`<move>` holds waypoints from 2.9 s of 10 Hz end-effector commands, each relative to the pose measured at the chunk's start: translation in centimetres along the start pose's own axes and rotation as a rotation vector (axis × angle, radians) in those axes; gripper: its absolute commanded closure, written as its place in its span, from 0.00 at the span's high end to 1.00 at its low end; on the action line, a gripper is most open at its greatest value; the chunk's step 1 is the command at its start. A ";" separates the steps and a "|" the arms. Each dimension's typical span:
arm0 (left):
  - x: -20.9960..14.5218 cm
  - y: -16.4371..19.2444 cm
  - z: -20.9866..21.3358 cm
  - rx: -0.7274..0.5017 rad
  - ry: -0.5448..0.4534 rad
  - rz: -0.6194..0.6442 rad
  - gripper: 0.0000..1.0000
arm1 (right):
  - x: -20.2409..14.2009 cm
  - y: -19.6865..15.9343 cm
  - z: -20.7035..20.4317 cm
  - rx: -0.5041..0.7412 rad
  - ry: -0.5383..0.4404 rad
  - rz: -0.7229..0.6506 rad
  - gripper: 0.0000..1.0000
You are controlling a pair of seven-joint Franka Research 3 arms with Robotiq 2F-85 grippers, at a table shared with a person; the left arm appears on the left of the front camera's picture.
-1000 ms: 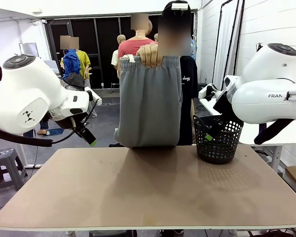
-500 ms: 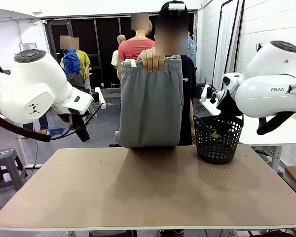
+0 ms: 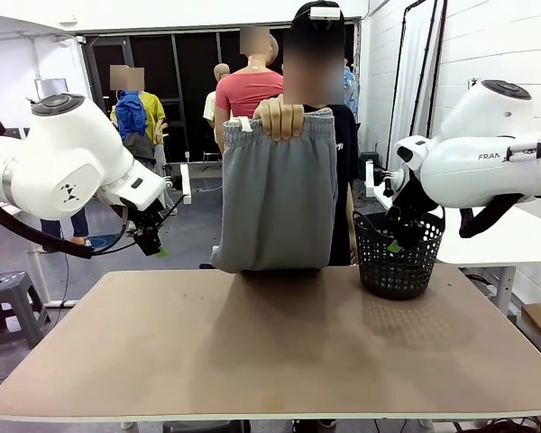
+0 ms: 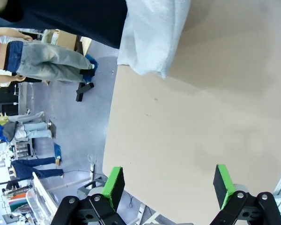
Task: Fold the training pants.
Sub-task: Grab both ends of the Training pants handed by a person.
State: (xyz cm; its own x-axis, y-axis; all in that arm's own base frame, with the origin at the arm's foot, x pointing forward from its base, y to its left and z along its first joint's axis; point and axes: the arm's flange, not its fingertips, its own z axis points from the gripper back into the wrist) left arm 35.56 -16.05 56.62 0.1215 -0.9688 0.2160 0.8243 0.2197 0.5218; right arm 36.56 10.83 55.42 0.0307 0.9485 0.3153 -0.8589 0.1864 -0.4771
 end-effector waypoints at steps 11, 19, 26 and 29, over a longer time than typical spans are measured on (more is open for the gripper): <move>0.8 4.0 -6.4 -0.184 -0.315 -0.109 1.00 | 0.5 -3.0 -6.2 0.119 -0.242 0.016 1.00; 2.1 3.3 -7.1 -0.208 -0.566 -0.047 1.00 | 1.2 -3.0 -7.3 0.126 -0.465 -0.008 1.00; 3.8 1.6 -7.3 -0.260 -0.757 -0.023 1.00 | 2.5 -1.7 -7.3 0.210 -0.647 0.008 1.00; 4.4 1.2 -8.2 -0.305 -0.890 -0.001 1.00 | 2.6 -1.8 -7.2 0.209 -0.758 0.023 1.00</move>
State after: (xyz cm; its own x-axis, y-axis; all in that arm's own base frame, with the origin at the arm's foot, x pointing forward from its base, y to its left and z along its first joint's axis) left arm 40.77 -20.84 52.34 -0.2167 -0.5574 0.8015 0.9436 0.0910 0.3184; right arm 40.95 14.83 51.82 -0.2520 0.5465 0.7986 -0.9387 0.0624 -0.3390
